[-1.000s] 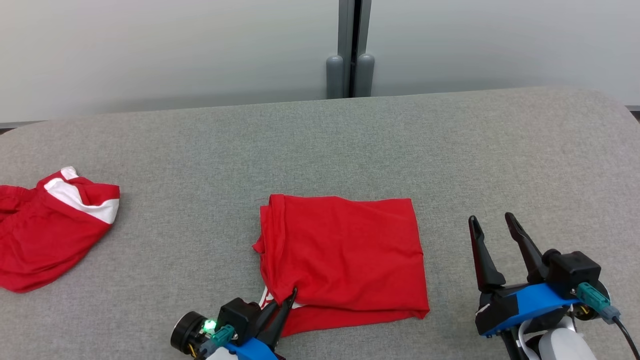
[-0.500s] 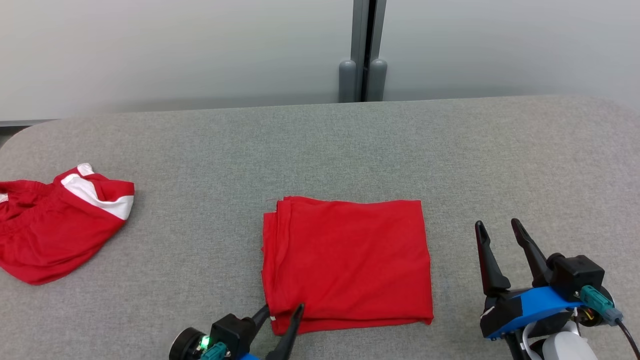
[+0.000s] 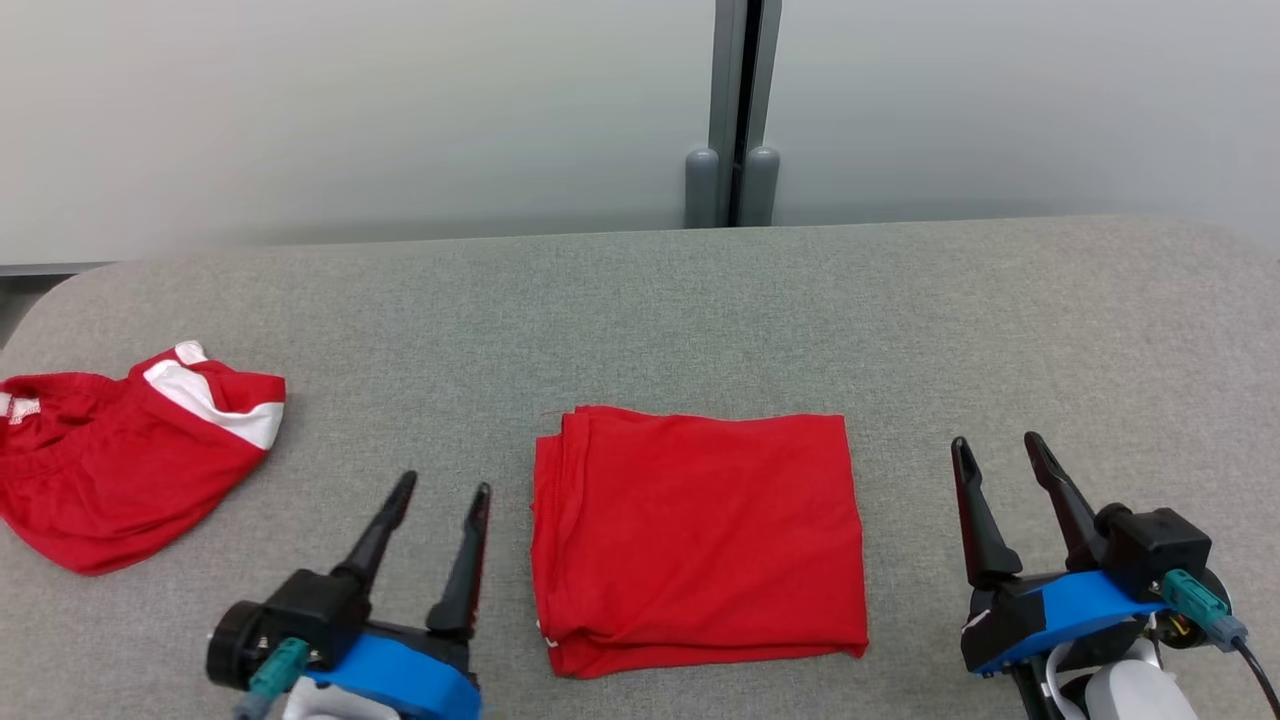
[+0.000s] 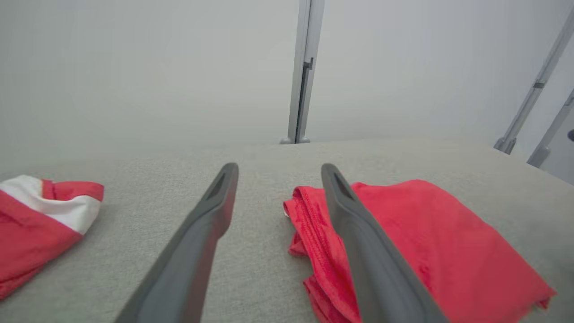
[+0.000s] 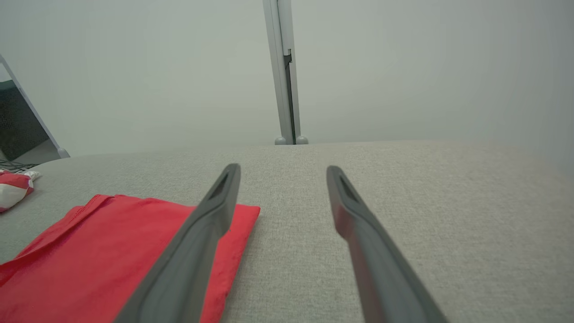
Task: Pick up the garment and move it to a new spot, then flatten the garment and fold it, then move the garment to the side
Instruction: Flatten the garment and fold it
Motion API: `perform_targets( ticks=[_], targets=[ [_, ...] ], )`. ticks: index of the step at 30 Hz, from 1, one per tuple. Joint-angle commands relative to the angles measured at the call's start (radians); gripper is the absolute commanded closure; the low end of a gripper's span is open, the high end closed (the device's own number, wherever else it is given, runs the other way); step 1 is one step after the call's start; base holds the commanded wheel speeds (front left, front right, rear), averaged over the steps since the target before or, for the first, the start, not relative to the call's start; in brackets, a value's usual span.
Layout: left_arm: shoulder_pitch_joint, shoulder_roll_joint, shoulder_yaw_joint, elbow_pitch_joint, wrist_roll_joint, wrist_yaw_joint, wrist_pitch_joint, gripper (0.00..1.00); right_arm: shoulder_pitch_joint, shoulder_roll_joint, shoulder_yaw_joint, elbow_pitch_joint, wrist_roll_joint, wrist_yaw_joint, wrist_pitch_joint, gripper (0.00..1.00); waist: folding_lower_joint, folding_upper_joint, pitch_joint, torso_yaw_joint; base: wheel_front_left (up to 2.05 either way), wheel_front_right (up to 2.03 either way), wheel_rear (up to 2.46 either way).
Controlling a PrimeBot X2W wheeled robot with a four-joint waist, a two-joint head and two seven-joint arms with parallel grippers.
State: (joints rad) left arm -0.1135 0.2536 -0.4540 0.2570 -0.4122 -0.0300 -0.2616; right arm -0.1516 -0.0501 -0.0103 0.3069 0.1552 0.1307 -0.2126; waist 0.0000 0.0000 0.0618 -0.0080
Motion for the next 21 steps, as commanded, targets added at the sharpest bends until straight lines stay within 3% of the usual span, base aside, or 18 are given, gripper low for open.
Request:
perform_targets(
  ticks=[1,9,21],
  targets=[
    [0.011,0.015,0.052,-0.020,0.006,0.016,-0.004,0.00,-0.004,-0.001,-0.004,-0.006,-0.006,0.000,-0.005,0.00,0.0000,0.0000,-0.004,0.002,0.00,0.00,0.00],
    [0.057,0.022,0.229,-0.059,0.025,0.050,-0.004,0.00,0.022,-0.001,-0.009,-0.019,0.005,0.000,-0.009,0.00,0.0000,0.0000,-0.029,0.009,0.00,0.00,0.00],
    [0.099,0.010,0.335,-0.050,0.069,0.056,-0.004,0.00,0.091,-0.001,-0.024,-0.077,0.009,0.000,0.018,0.00,0.0000,0.0000,-0.062,0.010,0.00,0.00,0.00]
  ],
)
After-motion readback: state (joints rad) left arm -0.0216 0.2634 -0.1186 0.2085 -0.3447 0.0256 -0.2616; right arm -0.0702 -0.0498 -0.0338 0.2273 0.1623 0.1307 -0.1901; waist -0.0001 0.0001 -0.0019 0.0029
